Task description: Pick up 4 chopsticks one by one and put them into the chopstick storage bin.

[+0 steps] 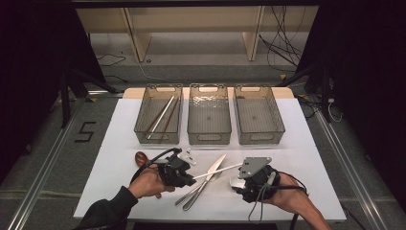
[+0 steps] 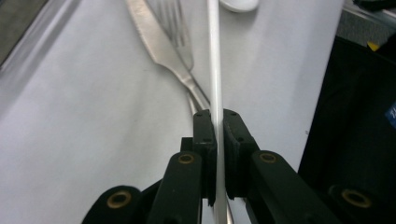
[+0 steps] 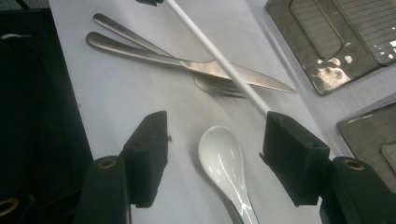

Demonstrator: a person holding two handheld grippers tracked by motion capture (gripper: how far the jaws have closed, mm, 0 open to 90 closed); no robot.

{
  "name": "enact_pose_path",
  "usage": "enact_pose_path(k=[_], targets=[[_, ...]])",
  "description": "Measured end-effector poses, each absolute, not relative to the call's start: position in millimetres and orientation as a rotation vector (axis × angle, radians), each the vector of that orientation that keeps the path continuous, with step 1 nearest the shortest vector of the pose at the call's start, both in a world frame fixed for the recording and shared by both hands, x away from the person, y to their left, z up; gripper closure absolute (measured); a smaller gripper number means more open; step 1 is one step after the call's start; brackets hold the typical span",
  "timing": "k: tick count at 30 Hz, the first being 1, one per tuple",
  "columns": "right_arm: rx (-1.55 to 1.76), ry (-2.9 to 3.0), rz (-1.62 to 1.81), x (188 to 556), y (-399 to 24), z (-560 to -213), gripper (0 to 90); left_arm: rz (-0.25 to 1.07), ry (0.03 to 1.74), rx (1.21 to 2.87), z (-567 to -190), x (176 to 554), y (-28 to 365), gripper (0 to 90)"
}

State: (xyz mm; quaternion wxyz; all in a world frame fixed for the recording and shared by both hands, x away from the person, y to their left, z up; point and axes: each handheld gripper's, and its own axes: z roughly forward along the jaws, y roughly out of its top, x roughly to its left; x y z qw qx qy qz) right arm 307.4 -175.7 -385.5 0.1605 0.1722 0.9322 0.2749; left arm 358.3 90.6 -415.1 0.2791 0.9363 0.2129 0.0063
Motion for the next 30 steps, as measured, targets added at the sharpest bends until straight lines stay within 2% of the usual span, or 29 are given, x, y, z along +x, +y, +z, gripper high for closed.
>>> enact_pose_path(k=[14,30], targets=[[0.551,2.670,0.792,304.7,-183.0,-390.9,39.8,0.099,0.787,2.366,-402.3,383.2,131.1,84.9],[0.645,2.680,0.814,300.9,-194.0,-401.6,38.2,0.166,0.948,2.229,-388.2,412.2,173.3,85.0]])
